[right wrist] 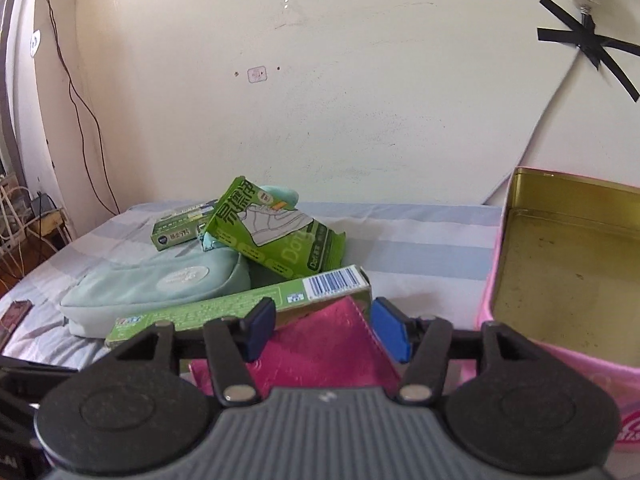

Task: Organize objects
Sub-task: 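Move the right gripper to the pink purse and grasp it, then carry the pink purse into the tin and open the right gripper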

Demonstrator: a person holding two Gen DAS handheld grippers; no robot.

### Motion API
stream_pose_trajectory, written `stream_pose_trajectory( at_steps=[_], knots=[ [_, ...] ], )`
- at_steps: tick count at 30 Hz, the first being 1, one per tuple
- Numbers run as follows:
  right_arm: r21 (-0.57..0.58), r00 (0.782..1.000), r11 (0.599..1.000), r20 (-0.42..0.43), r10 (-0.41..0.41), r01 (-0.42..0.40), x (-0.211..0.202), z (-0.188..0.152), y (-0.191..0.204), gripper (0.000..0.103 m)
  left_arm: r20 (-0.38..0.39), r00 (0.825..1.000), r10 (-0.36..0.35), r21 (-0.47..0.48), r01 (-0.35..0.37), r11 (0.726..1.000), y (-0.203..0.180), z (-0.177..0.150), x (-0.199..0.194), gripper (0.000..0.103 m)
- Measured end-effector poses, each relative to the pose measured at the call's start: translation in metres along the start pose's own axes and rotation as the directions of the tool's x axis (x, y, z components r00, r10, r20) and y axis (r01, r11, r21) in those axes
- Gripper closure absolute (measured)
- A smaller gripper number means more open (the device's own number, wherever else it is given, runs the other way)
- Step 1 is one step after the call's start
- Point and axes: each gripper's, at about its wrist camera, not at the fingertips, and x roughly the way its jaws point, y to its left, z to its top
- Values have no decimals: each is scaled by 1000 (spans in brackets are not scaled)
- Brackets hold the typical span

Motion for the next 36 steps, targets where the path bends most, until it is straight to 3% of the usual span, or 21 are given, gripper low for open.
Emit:
stream_pose_trajectory(
  at_steps=[2,3,7,11,15,18,20,24,27,28,29,36],
  knots=[
    [13,1000,1000,-12,16,-16,2,-3,3,33,-6,1000,-14,-2,14,1000,0,-3,-1,32],
    [15,1000,1000,-14,26,-26,1,-6,4,33,-6,1000,-17,3,17,1000,-1,-4,-2,32],
    [61,997,996,-22,68,-66,-18,-16,6,35,5,1000,-29,11,29,1000,0,-6,-8,32],
    [249,985,955,-24,170,-159,-45,-37,-13,38,38,998,45,44,-47,998,5,-11,-17,30],
    [307,958,916,-41,285,-259,-68,-64,-22,39,62,992,107,18,-108,994,17,-9,-28,29],
    [232,969,944,-23,247,-235,-83,-72,-17,39,75,990,118,-7,-118,993,20,-10,-41,32],
    [207,976,955,-1,216,-211,-89,-70,-19,39,79,993,87,-2,-87,996,15,-12,-48,32],
    [213,977,954,5,214,-210,-84,-63,-25,39,52,998,31,74,-34,997,-9,-19,-46,35],
    [199,976,958,-27,215,-205,-71,-63,-23,56,-5,1000,29,105,-28,994,-18,-24,-28,53],
    [206,972,954,-45,231,-218,-67,-66,-23,67,-28,999,38,98,-35,995,-17,-27,-21,59],
    [217,964,946,-60,260,-242,-63,-70,-23,71,-39,997,60,97,-56,994,-16,-29,-17,63],
    [151,976,964,1,219,-217,-93,-77,-22,77,-11,1000,27,162,-25,987,-42,-23,-22,64]
  ],
)
